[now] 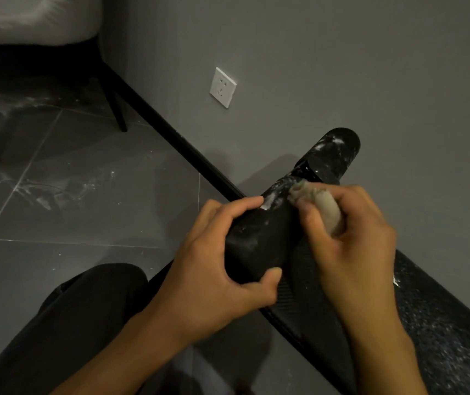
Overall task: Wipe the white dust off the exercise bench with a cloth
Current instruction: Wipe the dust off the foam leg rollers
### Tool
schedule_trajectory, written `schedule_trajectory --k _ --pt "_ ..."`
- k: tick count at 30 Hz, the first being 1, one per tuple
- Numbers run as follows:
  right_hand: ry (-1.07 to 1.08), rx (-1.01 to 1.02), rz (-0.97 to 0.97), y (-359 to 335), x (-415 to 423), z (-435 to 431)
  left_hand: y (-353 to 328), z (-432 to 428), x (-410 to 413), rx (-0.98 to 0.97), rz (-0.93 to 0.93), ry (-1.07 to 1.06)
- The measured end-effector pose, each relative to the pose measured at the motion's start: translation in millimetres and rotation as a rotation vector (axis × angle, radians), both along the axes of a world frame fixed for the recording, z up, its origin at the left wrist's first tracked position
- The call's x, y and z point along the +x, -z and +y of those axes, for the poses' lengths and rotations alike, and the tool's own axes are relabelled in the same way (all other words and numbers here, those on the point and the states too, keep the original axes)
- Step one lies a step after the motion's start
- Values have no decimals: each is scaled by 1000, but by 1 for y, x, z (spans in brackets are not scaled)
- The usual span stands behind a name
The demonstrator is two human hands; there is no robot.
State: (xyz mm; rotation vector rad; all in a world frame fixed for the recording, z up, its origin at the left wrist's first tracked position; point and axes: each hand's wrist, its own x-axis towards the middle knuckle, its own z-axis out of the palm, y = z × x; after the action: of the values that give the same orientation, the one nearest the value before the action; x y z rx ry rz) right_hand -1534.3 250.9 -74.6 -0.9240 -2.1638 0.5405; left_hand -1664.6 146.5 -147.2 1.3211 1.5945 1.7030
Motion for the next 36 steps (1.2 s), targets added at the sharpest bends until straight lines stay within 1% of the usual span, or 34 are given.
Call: schedule_trajectory --k 1,2,6,8,10,13,15,17,20,22,24,26,27,29,31,32,34,36 --pt "40 -4 -1 1 0 3 0 0 1 1 11 -5" --pt "34 -8 8 1 0 1 -1 -1 0 4 29 -13" --pt "-201 23 30 5 9 -32 -1 0 -3 35 150 -21" --pt "-247 69 22 7 11 -34 -1 0 -5 40 193 -20" --pt "-160 88 33 8 8 -20 -1 -1 -4 57 255 -51" --pt "34 27 67 7 2 0 5 0 -1 131 342 -104" --pt "34 16 87 10 1 -6 12 1 0 181 290 -111" --pt "-57 9 137 16 4 -22 18 1 1 210 179 -97" --pt "-187 36 147 20 7 -35 21 1 3 218 129 -83" --pt "-134 70 130 18 4 -21 18 2 4 193 113 -80" --pt "15 44 126 15 -2 -2 16 3 6 173 95 -87" --pt "99 10 142 16 -5 4 17 3 8 178 71 -82" --pt "86 1 159 17 -3 0 17 3 8 185 57 -77" --pt "-38 2 185 20 2 -19 19 4 8 201 46 -75" --pt "-161 41 167 22 6 -33 20 7 8 232 52 -88" --pt "-175 73 148 22 6 -32 21 8 9 245 49 -93" --pt "-88 95 135 19 0 -13 22 8 10 248 38 -101" --pt "62 51 142 14 -6 6 22 7 11 237 44 -106"
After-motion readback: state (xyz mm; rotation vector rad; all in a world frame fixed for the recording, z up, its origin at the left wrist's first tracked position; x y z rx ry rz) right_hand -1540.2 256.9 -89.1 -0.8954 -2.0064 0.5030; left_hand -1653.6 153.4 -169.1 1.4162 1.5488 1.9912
